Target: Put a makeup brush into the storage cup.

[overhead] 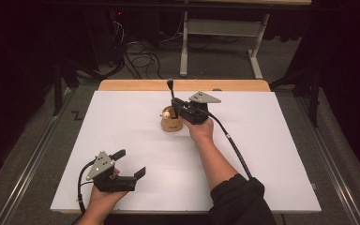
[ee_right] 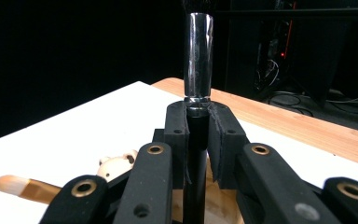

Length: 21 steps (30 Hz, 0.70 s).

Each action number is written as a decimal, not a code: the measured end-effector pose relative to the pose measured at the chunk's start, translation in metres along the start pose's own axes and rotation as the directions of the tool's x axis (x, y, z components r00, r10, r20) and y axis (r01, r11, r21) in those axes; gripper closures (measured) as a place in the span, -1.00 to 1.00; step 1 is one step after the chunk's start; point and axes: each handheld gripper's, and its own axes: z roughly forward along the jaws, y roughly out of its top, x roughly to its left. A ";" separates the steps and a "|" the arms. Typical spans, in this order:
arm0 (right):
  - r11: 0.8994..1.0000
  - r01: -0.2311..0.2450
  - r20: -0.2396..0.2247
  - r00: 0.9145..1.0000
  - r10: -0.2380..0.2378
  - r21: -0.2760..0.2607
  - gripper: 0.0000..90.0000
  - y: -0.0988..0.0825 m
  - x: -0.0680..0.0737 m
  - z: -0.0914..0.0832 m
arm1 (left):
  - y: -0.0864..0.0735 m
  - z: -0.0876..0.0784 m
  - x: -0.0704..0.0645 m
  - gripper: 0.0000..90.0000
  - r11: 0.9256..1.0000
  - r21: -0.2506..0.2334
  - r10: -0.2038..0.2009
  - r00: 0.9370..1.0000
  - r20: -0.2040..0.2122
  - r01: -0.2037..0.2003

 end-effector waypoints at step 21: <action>0.999 -0.031 -0.026 0.999 0.032 0.023 0.05 0.001 -0.007 -0.013 | 0.000 0.001 -0.001 -0.99 1.000 0.011 0.012 1.000 -0.003 -0.012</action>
